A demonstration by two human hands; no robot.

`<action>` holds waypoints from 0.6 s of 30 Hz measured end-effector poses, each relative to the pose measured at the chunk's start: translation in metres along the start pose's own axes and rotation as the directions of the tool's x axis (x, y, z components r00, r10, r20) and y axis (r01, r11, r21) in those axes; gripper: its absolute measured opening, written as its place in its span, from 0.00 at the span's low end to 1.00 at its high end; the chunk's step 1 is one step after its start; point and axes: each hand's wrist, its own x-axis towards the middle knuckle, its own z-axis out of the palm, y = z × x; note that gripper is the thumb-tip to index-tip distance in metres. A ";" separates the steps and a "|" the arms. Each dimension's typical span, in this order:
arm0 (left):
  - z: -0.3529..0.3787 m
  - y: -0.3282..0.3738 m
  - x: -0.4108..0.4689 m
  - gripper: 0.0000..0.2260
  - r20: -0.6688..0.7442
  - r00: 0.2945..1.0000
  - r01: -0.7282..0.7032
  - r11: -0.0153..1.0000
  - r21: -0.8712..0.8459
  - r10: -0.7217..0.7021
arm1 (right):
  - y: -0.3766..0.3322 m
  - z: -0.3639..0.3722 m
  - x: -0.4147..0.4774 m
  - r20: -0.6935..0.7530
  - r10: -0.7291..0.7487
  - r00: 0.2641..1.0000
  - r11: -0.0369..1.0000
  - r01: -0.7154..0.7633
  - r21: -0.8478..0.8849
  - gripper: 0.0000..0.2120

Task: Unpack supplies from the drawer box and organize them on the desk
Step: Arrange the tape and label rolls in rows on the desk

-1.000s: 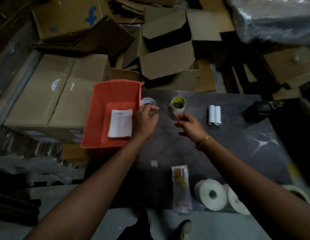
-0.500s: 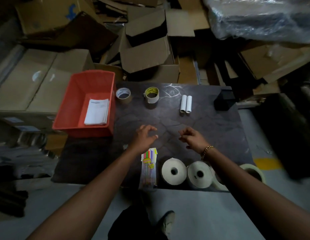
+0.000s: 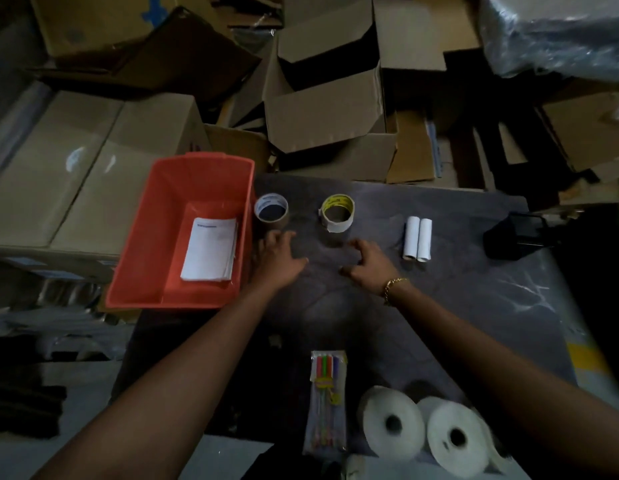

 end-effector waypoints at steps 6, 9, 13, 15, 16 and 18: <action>-0.018 0.002 0.088 0.39 0.070 0.996 -0.072 0.944 0.321 0.052 | -0.024 -0.004 0.091 -0.081 -0.006 0.997 0.992 -0.004 -0.125 0.44; -0.020 -0.001 0.125 0.36 0.108 0.985 -0.170 0.781 0.601 0.131 | -0.028 -0.006 0.122 -0.115 0.005 0.993 0.978 -0.029 -0.208 0.51; -0.019 -0.006 0.154 0.30 0.141 0.987 -0.159 0.637 0.755 0.079 | -0.023 -0.007 0.151 -0.047 0.034 0.998 0.954 -0.046 -0.296 0.54; -0.020 -0.006 0.155 0.29 0.155 0.984 -0.175 0.614 0.769 0.086 | -0.018 -0.006 0.158 -0.024 0.019 1.000 0.953 -0.025 -0.303 0.51; -0.020 -0.005 0.152 0.29 0.156 0.981 -0.192 0.614 0.765 0.113 | -0.015 -0.007 0.158 -0.022 0.003 1.000 0.955 -0.010 -0.296 0.49; -0.022 0.001 0.143 0.32 0.137 0.976 -0.217 0.663 0.717 0.172 | -0.012 -0.010 0.152 -0.037 -0.033 0.999 0.954 0.020 -0.300 0.45</action>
